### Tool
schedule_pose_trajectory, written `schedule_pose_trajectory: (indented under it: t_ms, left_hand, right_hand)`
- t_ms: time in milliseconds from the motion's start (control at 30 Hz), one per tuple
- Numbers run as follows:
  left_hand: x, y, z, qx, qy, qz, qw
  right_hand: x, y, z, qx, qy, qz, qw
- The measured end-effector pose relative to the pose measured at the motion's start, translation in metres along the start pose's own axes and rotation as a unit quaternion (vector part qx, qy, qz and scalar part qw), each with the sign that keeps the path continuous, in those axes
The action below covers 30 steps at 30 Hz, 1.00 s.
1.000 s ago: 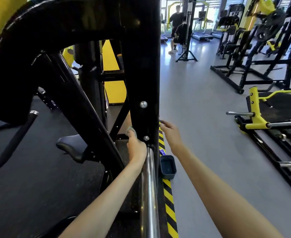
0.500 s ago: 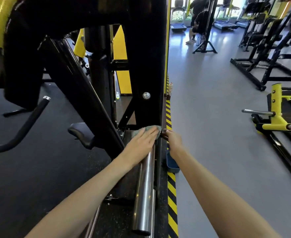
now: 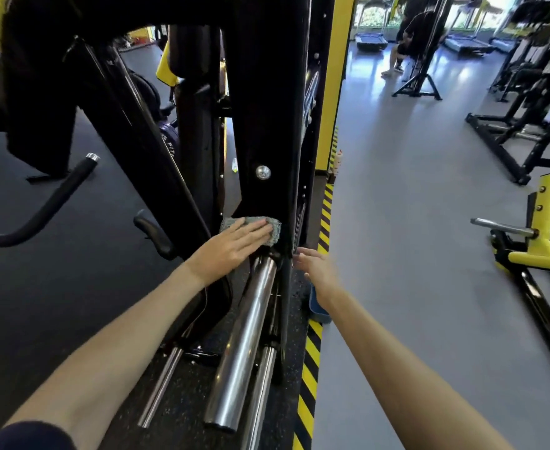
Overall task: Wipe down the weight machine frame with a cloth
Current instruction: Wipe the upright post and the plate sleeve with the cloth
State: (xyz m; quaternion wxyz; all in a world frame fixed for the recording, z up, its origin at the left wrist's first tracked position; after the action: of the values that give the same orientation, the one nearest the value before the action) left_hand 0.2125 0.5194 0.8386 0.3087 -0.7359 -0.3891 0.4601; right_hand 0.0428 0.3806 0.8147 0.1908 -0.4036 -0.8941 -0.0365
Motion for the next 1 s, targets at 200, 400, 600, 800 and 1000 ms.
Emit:
schedule_pose_trajectory:
  t_ms: [200,400,600,800,1000]
  left_hand:
    - [0.018,0.037,0.052,0.265,-0.293,0.069,0.916]
    - [0.043,0.030,0.063,0.349,-0.379,0.016,0.857]
    - [0.012,0.021,0.049,0.369,-0.367,0.080,0.850]
    - [0.033,0.039,0.073,0.388,-0.370,0.079,0.840]
    - [-0.003,0.028,0.040,0.255,-0.189,0.164,0.934]
  right_hand:
    - [-0.002,0.005,0.006,0.045,-0.063,-0.015,0.997]
    - [0.005,0.015,0.017,0.097,-0.086,-0.010,0.991]
    - [-0.004,0.018,0.028,0.088,-0.092,-0.009,0.992]
    - [-0.024,0.028,0.052,0.142,-0.104,-0.012,0.984]
    - [-0.020,0.028,0.060,0.128,-0.085,0.034,0.988]
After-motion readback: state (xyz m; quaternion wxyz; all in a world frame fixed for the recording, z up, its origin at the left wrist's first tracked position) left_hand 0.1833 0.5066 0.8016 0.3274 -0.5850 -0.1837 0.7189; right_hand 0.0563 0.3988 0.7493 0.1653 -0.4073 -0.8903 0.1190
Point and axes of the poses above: each hand's wrist, its own x-axis away from the middle knuckle, its own y-axis out of the palm, z = x × y, the point moved 1 cm from there along -x, towards the middle knuckle, and after that the axes turned 7 degrees about x, right-handed, at the moved point
